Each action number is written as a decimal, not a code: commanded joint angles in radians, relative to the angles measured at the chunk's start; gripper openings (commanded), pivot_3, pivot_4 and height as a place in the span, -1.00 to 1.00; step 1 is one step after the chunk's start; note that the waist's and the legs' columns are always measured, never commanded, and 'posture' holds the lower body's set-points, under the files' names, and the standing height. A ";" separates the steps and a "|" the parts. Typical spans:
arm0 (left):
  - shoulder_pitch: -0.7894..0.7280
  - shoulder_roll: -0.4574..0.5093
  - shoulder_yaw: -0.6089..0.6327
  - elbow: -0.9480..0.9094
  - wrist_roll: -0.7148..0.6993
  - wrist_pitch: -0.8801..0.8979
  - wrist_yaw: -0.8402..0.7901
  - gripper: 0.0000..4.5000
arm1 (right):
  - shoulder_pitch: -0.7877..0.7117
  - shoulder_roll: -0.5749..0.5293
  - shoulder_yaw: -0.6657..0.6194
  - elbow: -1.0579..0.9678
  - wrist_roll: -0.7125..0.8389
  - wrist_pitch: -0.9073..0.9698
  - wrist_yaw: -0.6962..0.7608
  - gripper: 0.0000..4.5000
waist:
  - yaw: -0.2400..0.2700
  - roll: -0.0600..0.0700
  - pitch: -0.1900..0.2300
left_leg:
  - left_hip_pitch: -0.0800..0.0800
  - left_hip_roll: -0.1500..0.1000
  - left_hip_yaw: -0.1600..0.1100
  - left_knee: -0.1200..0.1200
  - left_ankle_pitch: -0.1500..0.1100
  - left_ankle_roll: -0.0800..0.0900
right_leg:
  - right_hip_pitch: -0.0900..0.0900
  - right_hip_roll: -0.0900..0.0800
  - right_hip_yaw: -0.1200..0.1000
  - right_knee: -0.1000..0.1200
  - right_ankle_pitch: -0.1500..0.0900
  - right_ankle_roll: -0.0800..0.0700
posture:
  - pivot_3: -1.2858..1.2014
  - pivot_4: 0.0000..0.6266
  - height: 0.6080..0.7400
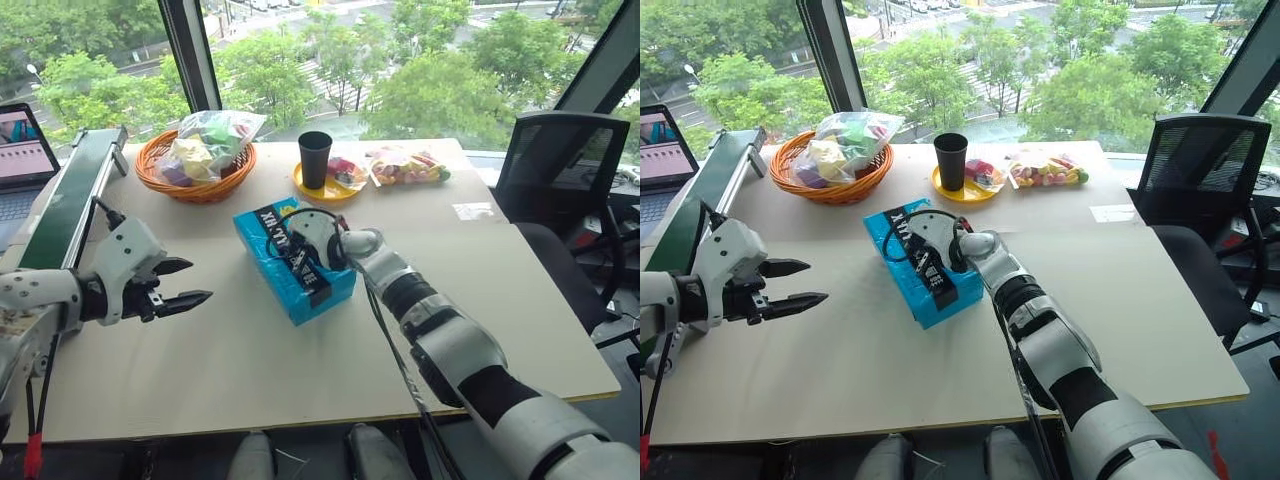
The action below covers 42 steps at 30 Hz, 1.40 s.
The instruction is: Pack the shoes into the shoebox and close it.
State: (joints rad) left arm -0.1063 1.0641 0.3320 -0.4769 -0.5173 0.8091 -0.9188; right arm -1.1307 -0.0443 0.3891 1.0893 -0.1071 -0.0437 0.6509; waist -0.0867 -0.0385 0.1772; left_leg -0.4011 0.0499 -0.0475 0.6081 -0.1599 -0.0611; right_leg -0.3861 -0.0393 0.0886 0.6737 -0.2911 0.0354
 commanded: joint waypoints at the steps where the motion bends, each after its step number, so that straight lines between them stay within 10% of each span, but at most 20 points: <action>1: 0.012 -0.008 0.026 -0.040 -0.007 -0.006 0.020 0.48 | 0.064 -0.022 0.113 0.142 -0.173 -0.011 -0.040 -0.98 | 0.001 0.001 -0.006 | 0.002 0.000 0.000 -0.001 0.000 0.000 | 0.001 0.000 0.000 0.000 -0.001 0.000 | 0.03 -0.52 0.92; 7: -0.028 -0.045 -0.041 -0.032 -0.007 -0.018 0.038 0.48 | 0.059 -0.030 -0.051 -0.004 -0.023 -0.003 0.100 -0.98 | 0.013 0.001 -0.011 | 0.005 0.000 -0.001 0.000 0.000 0.000 | 0.006 0.000 -0.001 0.000 -0.001 -0.001 | 0.03 -0.52 0.92; 14: -0.087 -0.126 -0.116 0.021 0.004 -0.048 0.060 0.48 | 0.224 -0.198 -0.251 -0.650 0.236 0.380 0.280 -0.98 | 0.020 0.003 -0.007 | -0.012 0.000 -0.002 0.001 0.000 0.000 | -0.009 0.000 -0.001 0.000 0.002 -0.006 | 0.03 -0.52 0.92; 27: -0.002 -0.329 -0.080 0.123 0.032 -0.245 0.128 0.48 | 0.649 -0.524 -0.525 -1.094 0.338 0.619 0.169 0.97 | 0.044 0.005 -0.005 | -0.021 -0.001 -0.002 0.004 0.000 0.001 | -0.017 0.000 0.000 0.002 0.001 -0.003 | 0.03 -0.52 0.92; 42: 0.303 -0.763 -0.172 0.347 0.343 -0.754 0.489 0.48 | 1.061 -0.247 -0.581 -0.966 0.250 0.191 -0.186 0.99 | 0.043 0.005 -0.007 | -0.019 -0.002 0.003 0.006 0.000 0.001 | -0.015 -0.001 0.005 0.002 0.000 0.002 | 0.03 -0.52 0.92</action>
State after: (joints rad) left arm 0.1930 0.3167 0.1733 -0.1400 -0.2148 0.1233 -0.4685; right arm -0.0811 -0.3006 -0.1968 0.1283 0.1658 0.2231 0.5036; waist -0.0440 -0.0337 0.1703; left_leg -0.4185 0.0483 -0.0442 0.6144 -0.1597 -0.0605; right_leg -0.4000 -0.0400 0.0941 0.6747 -0.2914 0.0380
